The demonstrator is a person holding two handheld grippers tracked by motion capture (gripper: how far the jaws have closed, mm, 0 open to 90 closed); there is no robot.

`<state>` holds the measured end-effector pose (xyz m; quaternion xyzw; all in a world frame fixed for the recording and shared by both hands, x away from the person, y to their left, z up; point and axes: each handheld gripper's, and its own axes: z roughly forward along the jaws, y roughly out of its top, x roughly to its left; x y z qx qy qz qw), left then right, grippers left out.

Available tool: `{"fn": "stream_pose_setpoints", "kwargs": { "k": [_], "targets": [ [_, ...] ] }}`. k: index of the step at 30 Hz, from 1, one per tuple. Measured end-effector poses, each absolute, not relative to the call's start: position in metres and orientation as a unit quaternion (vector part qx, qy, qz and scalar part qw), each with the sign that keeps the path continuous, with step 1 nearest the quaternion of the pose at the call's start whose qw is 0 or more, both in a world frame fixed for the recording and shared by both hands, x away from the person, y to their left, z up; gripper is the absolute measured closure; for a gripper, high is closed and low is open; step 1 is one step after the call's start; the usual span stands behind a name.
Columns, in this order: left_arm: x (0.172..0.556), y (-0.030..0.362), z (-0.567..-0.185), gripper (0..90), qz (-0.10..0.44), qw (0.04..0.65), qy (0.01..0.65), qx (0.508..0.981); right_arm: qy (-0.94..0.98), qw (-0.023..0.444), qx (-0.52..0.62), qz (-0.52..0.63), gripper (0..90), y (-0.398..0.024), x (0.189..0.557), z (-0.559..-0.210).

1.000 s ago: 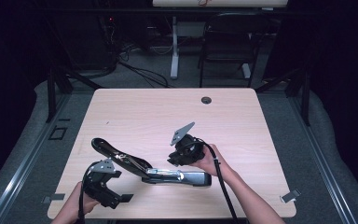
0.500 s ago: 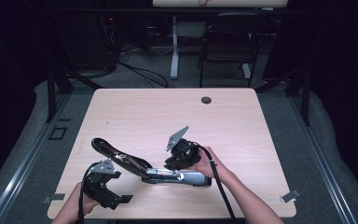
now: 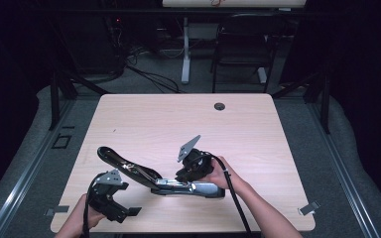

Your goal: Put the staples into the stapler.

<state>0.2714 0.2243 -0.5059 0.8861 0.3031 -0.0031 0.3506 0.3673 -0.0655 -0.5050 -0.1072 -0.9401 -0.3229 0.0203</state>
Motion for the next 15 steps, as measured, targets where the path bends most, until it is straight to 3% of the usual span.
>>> {"fn": "stream_pose_setpoints", "kwargs": {
  "k": [15],
  "targets": [
    [0.2712, 0.2243, -0.5067, 0.0, -0.004, 0.346, 0.303, 0.888, -0.943, 0.022, -0.1, -0.317, 78.0, -0.065, 0.3668, -0.5083]
  ]
}}
